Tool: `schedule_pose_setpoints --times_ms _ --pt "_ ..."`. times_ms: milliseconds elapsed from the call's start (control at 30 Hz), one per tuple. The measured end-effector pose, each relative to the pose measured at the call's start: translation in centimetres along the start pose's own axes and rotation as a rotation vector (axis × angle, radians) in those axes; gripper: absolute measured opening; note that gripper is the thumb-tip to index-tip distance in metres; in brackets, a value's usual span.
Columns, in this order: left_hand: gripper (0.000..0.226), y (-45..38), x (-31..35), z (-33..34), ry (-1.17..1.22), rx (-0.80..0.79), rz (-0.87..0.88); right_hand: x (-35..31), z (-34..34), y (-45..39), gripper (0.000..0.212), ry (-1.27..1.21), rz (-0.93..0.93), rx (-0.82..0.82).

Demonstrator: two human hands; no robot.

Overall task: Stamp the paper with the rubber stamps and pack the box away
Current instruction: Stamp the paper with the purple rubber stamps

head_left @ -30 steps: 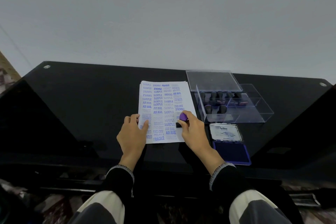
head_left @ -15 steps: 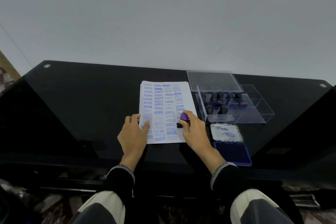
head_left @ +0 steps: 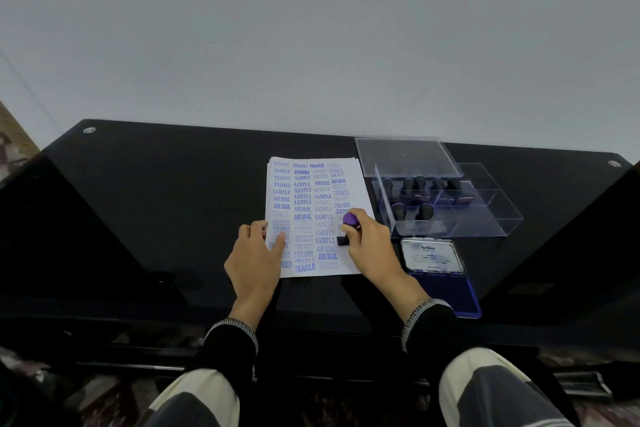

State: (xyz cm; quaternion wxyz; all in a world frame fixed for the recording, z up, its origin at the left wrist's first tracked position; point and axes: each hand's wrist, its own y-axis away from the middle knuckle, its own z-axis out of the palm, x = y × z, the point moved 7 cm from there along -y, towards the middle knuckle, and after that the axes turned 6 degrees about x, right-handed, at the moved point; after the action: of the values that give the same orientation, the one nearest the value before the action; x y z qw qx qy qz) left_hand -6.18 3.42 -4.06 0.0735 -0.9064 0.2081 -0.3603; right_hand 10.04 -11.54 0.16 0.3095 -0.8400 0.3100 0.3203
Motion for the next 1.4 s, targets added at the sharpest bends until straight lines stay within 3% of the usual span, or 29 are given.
schedule_pose_setpoints --times_ms 333,700,1400 --pt "0.034 0.0 0.1 0.0 -0.013 0.000 0.007 0.1 -0.2 2.3 0.018 -0.054 -0.028 0.092" --pt "0.034 0.0 0.2 -0.1 -0.012 0.000 0.002 0.4 0.4 -0.2 0.010 -0.020 0.035 -0.001" --pt "0.034 0.1 0.3 -0.2 -0.014 0.003 0.008 0.3 -0.2 1.9 0.018 -0.072 -0.017 0.076"
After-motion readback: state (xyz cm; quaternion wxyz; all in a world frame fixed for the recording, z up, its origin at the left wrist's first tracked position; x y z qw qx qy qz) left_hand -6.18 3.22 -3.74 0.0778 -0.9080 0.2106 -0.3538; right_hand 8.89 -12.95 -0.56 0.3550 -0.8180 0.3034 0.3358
